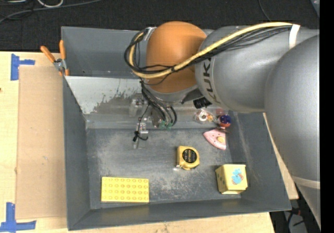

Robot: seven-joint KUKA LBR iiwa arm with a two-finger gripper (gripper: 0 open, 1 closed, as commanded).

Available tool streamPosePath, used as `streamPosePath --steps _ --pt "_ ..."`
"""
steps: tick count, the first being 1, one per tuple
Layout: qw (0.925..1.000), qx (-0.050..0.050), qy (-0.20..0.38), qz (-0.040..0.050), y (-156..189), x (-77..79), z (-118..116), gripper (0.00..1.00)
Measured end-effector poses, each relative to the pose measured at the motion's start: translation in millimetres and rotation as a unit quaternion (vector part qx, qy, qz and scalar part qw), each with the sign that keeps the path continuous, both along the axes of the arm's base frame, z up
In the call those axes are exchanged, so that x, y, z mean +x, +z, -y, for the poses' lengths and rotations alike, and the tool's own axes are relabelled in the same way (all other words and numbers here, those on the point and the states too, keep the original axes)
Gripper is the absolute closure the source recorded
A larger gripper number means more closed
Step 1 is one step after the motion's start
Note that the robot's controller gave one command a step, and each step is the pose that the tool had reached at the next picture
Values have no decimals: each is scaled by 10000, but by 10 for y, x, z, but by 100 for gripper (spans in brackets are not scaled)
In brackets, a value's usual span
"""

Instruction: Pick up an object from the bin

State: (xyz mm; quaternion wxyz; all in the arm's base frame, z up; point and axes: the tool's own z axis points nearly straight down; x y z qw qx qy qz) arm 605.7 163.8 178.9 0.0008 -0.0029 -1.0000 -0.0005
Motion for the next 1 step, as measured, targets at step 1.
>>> streamPosePath --steps 1 --pt "10000 0 -1 0 0 0 0 0"
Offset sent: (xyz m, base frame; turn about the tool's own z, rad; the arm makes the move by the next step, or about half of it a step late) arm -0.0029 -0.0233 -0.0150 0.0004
